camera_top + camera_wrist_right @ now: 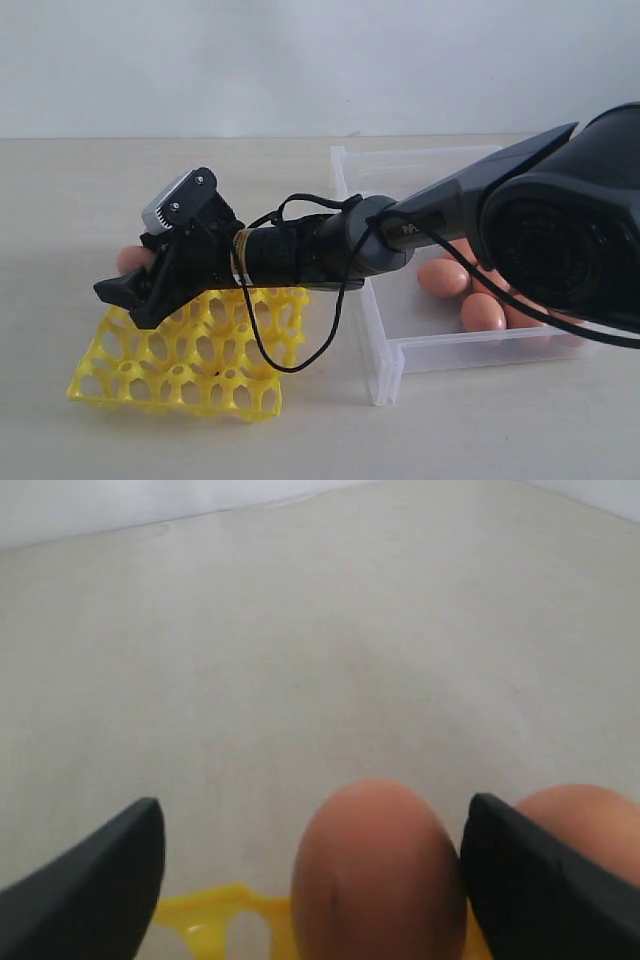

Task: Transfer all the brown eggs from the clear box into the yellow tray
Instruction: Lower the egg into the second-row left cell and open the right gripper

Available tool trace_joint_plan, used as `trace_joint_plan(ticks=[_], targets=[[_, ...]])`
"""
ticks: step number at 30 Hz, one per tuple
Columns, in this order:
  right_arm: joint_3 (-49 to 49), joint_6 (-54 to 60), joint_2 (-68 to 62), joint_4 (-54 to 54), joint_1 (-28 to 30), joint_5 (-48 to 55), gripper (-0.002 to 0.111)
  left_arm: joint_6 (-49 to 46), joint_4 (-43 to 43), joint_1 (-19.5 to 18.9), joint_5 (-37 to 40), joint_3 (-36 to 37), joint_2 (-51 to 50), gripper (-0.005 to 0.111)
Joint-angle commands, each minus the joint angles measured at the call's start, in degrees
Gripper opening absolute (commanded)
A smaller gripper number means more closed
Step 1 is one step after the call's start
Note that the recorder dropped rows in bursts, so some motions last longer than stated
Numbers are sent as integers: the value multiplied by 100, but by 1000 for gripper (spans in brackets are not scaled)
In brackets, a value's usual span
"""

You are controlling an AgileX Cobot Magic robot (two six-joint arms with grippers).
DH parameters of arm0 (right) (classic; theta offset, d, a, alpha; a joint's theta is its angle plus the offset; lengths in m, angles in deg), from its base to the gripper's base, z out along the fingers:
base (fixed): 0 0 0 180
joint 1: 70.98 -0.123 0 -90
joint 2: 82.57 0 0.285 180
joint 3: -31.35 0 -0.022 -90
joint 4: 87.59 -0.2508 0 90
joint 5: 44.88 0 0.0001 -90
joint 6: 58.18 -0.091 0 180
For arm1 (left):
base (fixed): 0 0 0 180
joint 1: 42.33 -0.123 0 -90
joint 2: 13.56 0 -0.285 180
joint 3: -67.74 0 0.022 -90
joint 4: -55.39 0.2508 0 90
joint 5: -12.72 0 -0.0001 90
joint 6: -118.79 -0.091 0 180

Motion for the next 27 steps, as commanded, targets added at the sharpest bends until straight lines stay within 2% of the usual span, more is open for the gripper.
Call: trace_joint_plan(ticks=[1, 5, 11, 13, 14, 16, 18, 20, 22, 27], targets=[[-9, 33, 22, -225, 7, 207, 75, 45, -38, 37, -3, 23, 22, 78], [-9, 354, 292, -360, 7, 131, 75, 45, -38, 37, -3, 23, 22, 78], [-9, 241, 935, -385, 7, 214, 75, 45, -38, 37, -3, 23, 22, 78], [-9, -231, 1124, -21, 7, 322, 67, 45, -38, 37, -3, 23, 22, 78], [-9, -559, 1184, 212, 7, 340, 58, 45, -38, 37, -3, 23, 22, 78], [-9, -1310, 1309, 1193, 7, 382, 34, 45, -38, 37, -3, 23, 22, 78], [1, -2162, 1454, 2343, 7, 455, 2, 45, -38, 37, -3, 23, 22, 78], [71, -2751, 1626, 3074, 7, 542, -1, 45, -38, 37, -3, 23, 22, 78], [276, -2978, 1846, 3355, 19, 889, 0, 45, -38, 37, -3, 23, 22, 78], [1272, -2497, 2651, 3196, 26, 3067, 0, 45, -38, 37, -3, 23, 22, 78]])
